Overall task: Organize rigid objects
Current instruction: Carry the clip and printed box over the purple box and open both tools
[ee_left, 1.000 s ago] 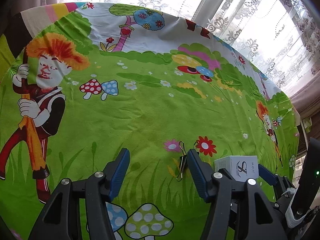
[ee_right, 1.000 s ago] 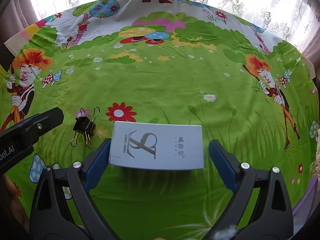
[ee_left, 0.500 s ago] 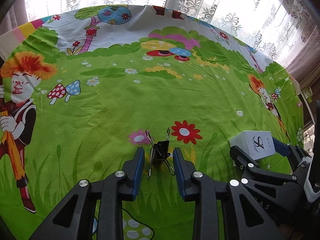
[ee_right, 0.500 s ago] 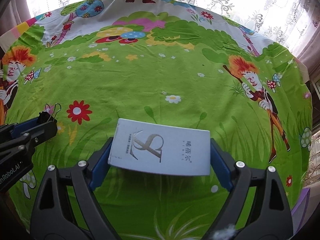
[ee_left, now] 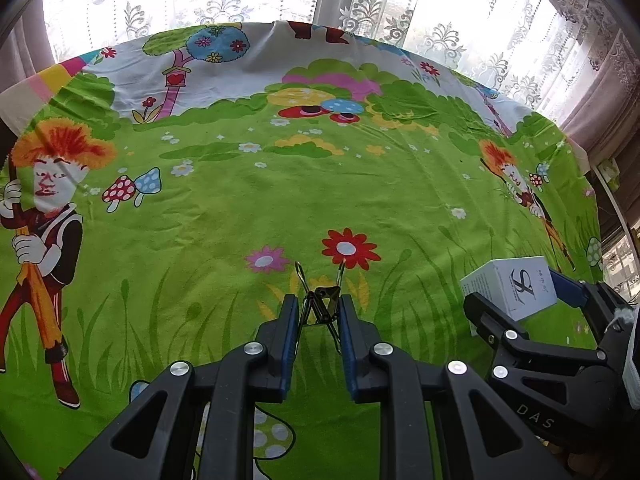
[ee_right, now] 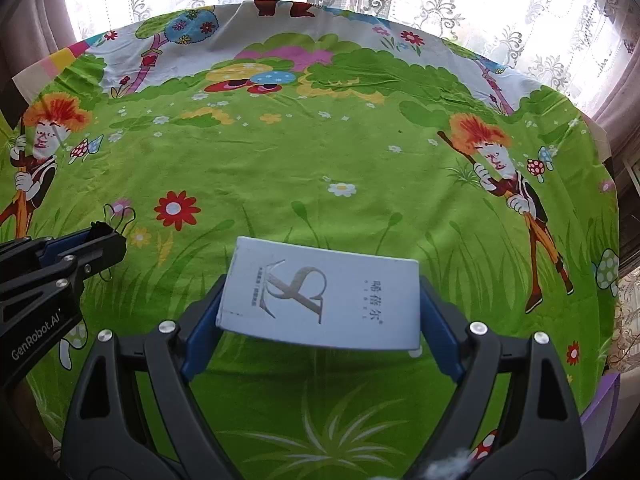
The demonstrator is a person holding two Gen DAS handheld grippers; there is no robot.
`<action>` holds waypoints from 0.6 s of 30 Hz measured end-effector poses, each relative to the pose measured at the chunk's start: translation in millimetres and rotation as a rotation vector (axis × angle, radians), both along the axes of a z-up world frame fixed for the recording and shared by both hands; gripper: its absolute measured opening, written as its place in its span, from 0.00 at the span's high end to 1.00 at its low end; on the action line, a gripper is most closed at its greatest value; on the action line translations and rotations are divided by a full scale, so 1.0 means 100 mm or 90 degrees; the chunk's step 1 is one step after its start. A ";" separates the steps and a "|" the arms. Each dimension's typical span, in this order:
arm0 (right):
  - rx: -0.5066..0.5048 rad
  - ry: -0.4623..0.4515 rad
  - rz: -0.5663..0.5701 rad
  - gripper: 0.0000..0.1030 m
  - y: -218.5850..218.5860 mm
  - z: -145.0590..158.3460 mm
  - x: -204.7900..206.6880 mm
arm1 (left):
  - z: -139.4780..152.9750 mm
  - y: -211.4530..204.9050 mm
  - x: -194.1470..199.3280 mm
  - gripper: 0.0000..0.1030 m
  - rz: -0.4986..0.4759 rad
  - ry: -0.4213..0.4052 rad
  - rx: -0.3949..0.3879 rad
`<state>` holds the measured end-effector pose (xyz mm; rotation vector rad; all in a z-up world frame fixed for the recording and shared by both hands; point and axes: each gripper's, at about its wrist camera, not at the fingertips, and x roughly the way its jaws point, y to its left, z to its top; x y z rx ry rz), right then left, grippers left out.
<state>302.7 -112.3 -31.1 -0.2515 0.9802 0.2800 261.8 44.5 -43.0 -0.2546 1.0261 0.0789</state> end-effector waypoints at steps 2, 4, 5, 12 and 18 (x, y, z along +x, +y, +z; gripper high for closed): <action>0.006 -0.004 -0.001 0.14 -0.02 0.07 -0.07 | 0.05 -0.03 -0.06 0.80 -0.003 -0.003 -0.007; 0.010 -0.009 0.002 0.14 -0.05 0.14 -0.14 | 0.11 -0.08 -0.11 0.80 -0.006 -0.008 -0.011; 0.013 -0.011 0.002 0.14 -0.08 0.17 -0.18 | 0.14 -0.10 -0.14 0.80 -0.008 -0.011 -0.012; 0.031 -0.019 -0.020 0.14 -0.39 0.34 -0.46 | 0.31 -0.38 -0.33 0.80 -0.037 -0.024 -0.030; 0.045 -0.024 -0.051 0.14 -0.76 0.44 -0.70 | 0.46 -0.71 -0.49 0.80 -0.076 -0.037 -0.031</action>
